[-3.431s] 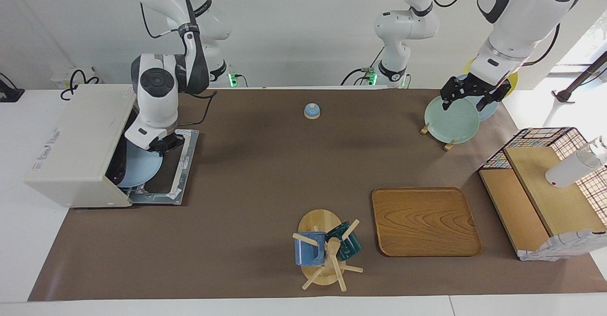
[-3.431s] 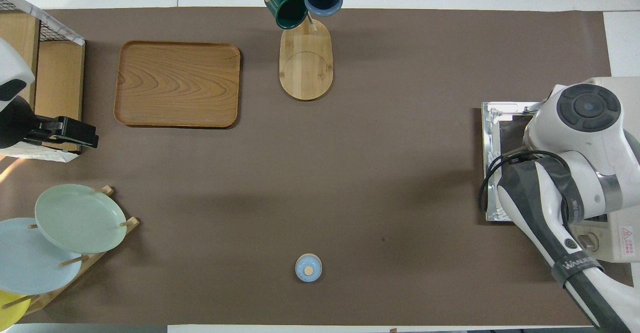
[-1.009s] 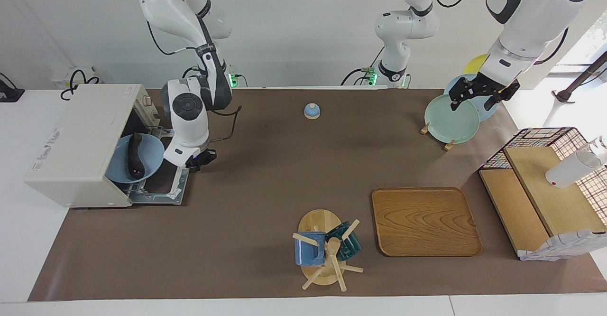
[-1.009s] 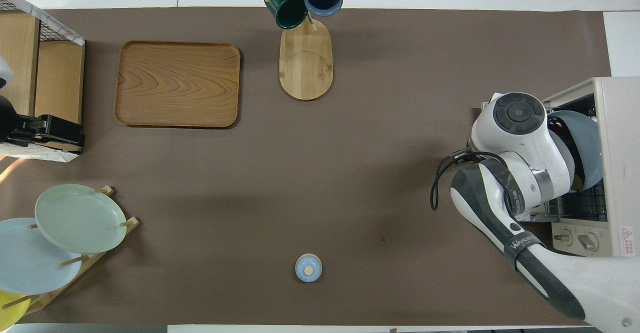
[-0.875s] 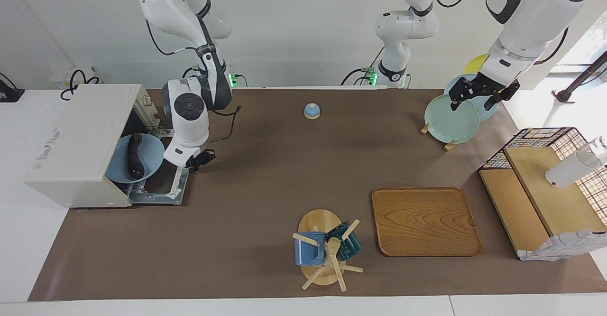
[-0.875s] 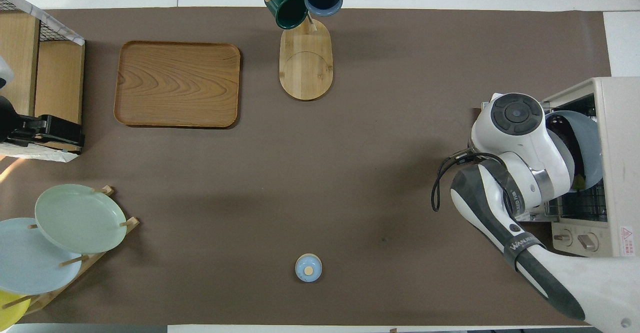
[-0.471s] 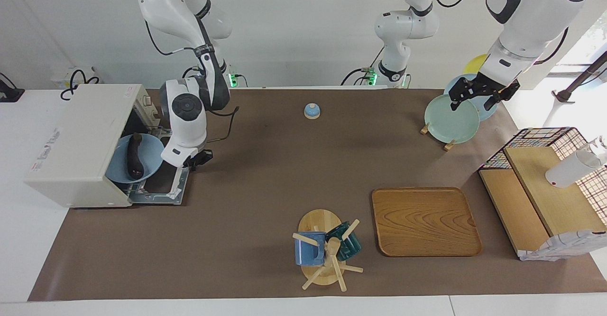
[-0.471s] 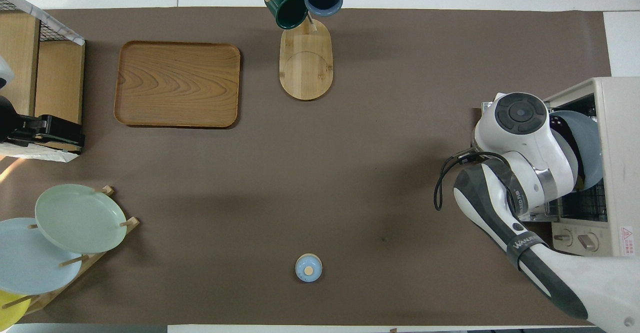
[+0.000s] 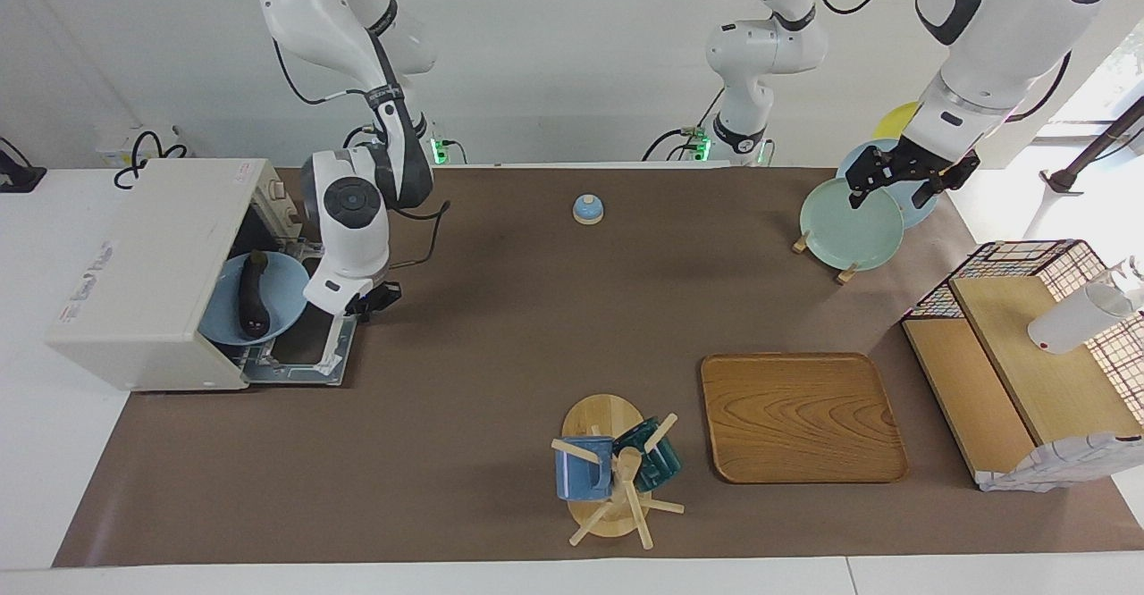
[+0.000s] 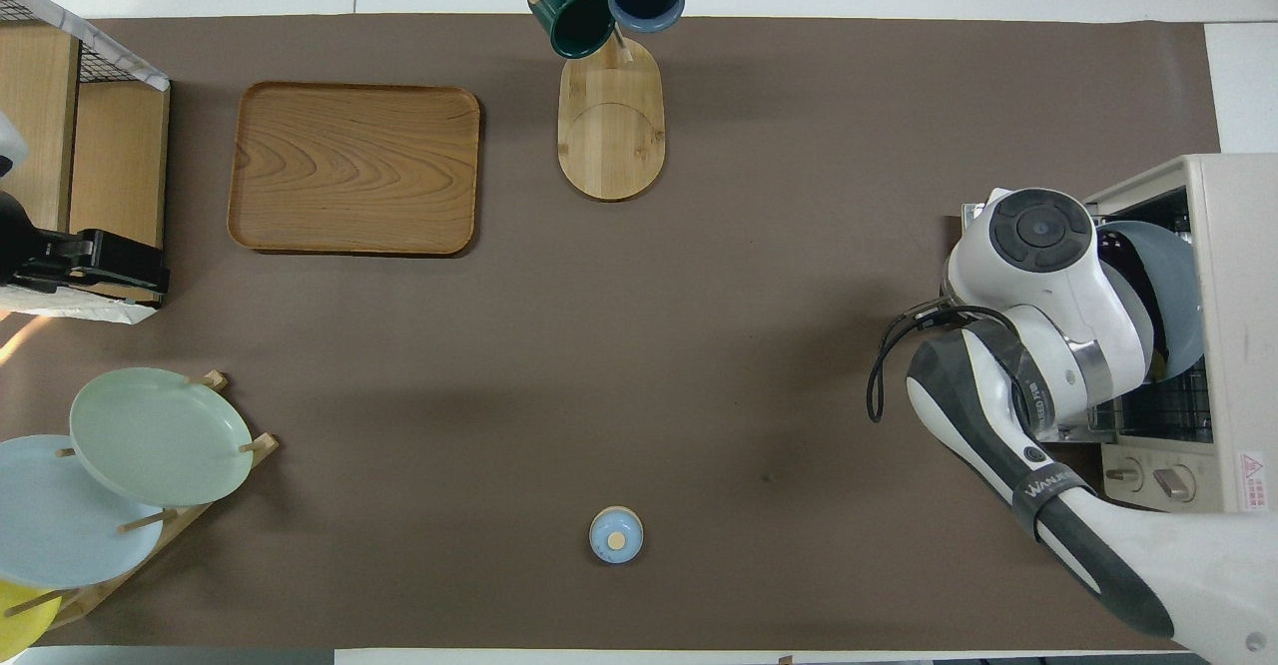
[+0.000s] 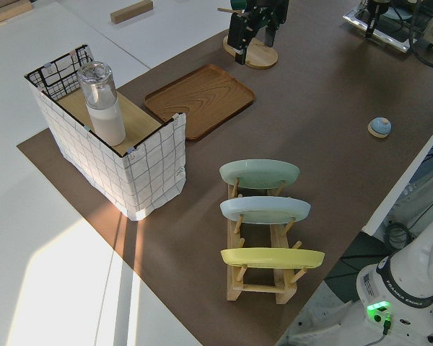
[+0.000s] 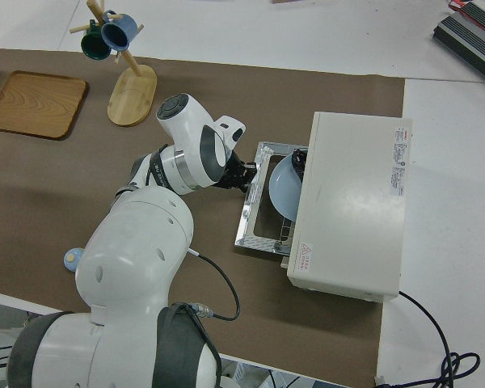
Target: Put eggplant into oven
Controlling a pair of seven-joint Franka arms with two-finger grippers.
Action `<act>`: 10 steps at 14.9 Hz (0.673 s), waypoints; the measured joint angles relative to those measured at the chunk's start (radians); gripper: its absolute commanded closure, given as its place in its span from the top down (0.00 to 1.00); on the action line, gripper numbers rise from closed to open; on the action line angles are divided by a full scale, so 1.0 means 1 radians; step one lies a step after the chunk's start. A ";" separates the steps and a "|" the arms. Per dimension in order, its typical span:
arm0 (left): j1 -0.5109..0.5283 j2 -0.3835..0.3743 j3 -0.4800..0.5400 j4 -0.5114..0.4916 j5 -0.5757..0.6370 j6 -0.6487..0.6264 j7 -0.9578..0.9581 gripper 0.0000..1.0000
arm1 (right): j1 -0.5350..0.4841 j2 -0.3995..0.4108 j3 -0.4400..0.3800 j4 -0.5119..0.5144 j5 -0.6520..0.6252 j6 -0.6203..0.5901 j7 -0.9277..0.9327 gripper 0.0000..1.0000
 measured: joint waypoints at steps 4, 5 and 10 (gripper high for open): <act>0.000 0.000 0.000 0.000 0.000 0.000 0.000 1.00 | -0.005 0.000 0.001 -0.009 -0.001 0.016 0.000 0.00; 0.000 0.000 0.000 0.000 0.000 0.000 0.000 1.00 | -0.005 0.000 0.002 -0.009 -0.005 0.014 0.000 0.00; 0.000 0.000 0.000 0.000 0.000 0.000 0.000 1.00 | -0.003 -0.001 0.021 0.037 -0.031 -0.075 -0.037 0.00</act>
